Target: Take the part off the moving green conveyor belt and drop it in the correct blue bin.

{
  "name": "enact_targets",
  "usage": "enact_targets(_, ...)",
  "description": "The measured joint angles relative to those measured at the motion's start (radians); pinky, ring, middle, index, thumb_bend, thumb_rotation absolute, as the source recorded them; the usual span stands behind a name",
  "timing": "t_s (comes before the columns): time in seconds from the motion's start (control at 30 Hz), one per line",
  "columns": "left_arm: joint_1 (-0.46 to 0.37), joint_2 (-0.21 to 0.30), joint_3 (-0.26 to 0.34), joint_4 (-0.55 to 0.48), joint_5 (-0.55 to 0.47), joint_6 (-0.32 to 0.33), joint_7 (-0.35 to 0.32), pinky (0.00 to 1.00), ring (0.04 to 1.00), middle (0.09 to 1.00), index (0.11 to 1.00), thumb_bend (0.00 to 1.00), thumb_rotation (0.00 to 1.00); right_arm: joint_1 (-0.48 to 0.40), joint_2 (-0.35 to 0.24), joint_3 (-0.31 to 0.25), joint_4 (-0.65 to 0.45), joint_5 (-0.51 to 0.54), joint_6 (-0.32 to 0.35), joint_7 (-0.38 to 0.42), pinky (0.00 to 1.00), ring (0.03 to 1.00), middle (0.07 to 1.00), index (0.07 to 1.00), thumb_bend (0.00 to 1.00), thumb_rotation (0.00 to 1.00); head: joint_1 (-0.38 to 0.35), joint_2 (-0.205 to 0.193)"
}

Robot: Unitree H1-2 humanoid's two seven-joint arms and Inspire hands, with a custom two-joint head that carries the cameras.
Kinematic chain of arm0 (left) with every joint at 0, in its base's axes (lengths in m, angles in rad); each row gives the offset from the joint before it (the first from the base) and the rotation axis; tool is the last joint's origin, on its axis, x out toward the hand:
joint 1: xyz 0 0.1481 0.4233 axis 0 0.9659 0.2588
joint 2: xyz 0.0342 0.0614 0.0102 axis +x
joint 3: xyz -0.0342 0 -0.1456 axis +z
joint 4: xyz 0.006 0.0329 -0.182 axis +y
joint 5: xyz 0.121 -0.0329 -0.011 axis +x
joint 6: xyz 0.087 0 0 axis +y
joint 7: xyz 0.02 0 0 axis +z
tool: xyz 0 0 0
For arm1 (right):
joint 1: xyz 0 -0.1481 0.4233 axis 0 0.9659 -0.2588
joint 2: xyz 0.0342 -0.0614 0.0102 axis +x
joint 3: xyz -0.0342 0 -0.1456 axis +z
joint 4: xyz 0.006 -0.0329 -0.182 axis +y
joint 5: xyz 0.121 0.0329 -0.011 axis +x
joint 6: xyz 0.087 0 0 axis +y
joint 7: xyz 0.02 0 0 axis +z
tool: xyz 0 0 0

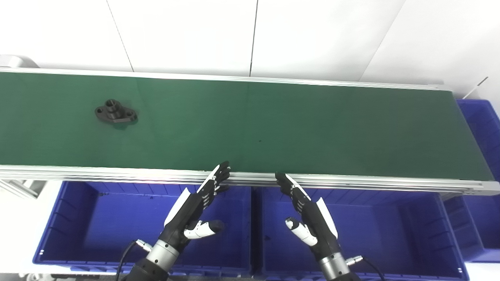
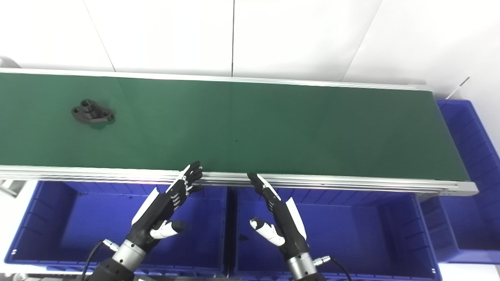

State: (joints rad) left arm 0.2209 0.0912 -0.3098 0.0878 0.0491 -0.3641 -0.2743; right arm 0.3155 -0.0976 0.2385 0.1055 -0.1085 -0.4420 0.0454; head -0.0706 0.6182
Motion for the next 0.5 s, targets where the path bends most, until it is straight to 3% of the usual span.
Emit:
enact_targets(0.3,-0.001,-0.001,0.0,0.006,0.0,-0.005,0.0,0.92,0.981,0.975,1.0,0.92,0.77,-0.002,0.0,0.001,0.011,0.006,0.0,0.0,0.93,0.932,0.921,0.902,0.87,0.88,0.011,-0.026)
enact_targets(0.4,-0.009,-0.003,0.0,0.051,-0.002,-0.037,0.0,0.93,0.974,0.969,1.0,0.92,0.75,-0.008,-0.001,0.001,0.043,0.016,0.0,0.0,0.93,0.931,0.914,0.894,0.87,0.87,0.047,-0.116)
enact_targets(0.47,-0.013,-0.005,-0.001,0.091,-0.006,-0.054,0.0,0.91,0.965,0.963,1.0,0.93,0.75,-0.015,-0.002,0.002,0.07,0.03,0.0,0.001,0.93,0.929,0.908,0.889,0.88,0.86,0.051,-0.127)
enact_targets(0.5,-0.015,-0.005,-0.002,0.105,-0.006,-0.061,0.0,0.9,0.96,0.959,1.0,0.94,0.75,-0.017,-0.002,0.002,0.08,0.033,0.0,0.001,0.93,0.928,0.905,0.887,0.88,0.86,0.064,-0.153)
